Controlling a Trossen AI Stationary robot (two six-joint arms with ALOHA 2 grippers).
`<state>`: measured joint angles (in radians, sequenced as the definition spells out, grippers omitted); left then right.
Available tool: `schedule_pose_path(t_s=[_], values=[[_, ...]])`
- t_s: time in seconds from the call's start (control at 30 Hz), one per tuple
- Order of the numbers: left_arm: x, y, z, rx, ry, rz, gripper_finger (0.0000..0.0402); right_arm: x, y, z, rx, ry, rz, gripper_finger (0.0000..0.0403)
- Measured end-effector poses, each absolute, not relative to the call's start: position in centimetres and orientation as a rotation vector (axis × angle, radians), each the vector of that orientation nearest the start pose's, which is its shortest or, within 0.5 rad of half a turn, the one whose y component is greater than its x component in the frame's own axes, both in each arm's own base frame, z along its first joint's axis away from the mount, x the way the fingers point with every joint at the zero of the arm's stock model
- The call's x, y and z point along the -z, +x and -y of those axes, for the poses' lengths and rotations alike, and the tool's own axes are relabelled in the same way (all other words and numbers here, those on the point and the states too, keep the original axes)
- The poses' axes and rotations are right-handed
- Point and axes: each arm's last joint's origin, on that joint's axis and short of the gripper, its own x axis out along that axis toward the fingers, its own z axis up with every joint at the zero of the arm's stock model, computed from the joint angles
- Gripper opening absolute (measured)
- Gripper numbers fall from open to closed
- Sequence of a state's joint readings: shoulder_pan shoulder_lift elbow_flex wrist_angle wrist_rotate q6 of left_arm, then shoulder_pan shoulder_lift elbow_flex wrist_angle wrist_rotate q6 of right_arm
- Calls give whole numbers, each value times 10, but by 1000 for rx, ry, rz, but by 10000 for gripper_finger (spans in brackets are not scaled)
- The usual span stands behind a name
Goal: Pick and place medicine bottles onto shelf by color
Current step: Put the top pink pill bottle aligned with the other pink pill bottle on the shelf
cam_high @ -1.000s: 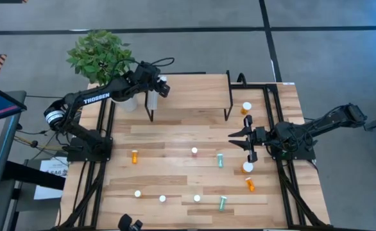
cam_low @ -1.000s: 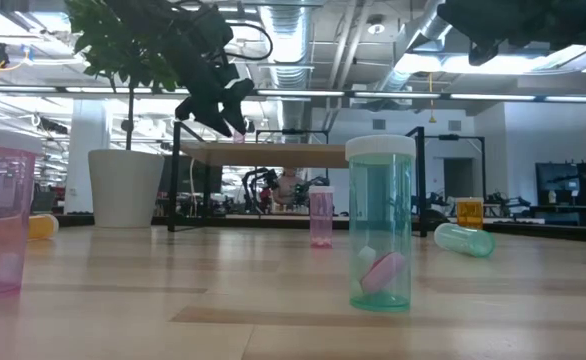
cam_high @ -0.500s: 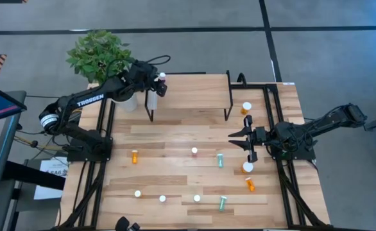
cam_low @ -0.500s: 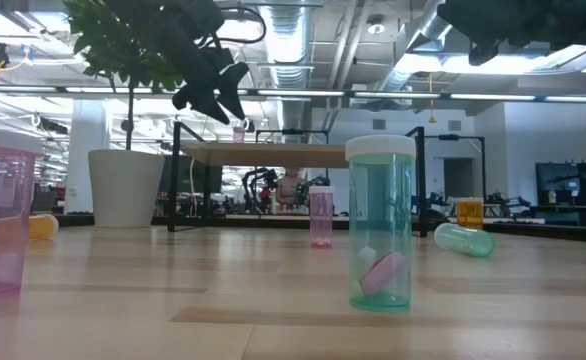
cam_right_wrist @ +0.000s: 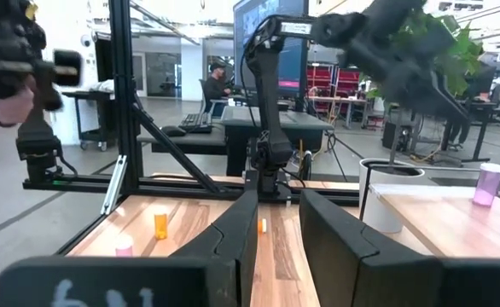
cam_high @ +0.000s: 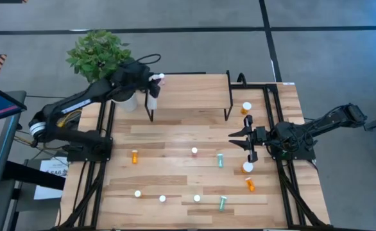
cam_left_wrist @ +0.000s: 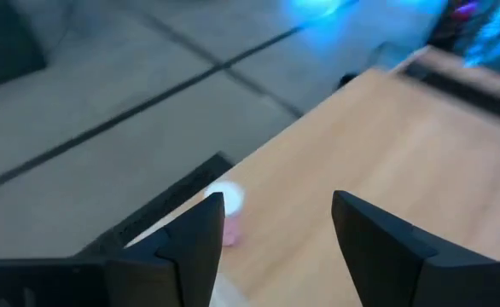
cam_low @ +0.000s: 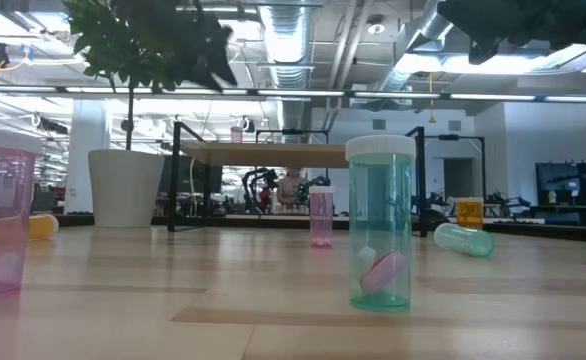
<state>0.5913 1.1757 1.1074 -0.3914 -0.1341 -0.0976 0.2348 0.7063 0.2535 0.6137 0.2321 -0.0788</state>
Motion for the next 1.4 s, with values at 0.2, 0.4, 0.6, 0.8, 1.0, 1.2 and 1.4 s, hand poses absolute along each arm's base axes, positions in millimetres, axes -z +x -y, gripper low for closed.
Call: schedule_pose_path(t_s=[0.2, 0.4, 0.6, 0.8, 1.0, 1.2, 1.4], values=[[-373, 201, -78, -419, -80, -370, 206, -237, 158, -31, -1, 18, 159, 114], [-381, 202, -21, -260, 24, -340, 206, -237, 158, -31, -12, 154, 157, 114], [-380, 210, 10, -217, 26, -313, 206, -236, 158, -31, -14, 187, 145, 114], [-381, 209, 36, -114, 79, -258, 206, -235, 158, -31, -12, 185, 138, 114], [-342, 216, 57, -16, 126, -142, 206, -230, 158, -31, -12, 232, 83, 114], [-314, 218, 62, -17, 72, -83, 206, -229, 159, -31, -10, 261, 75, 114], [-302, 217, 62, -17, 38, -47, 206, -229, 159, -31, -10, 220, 75, 114]])
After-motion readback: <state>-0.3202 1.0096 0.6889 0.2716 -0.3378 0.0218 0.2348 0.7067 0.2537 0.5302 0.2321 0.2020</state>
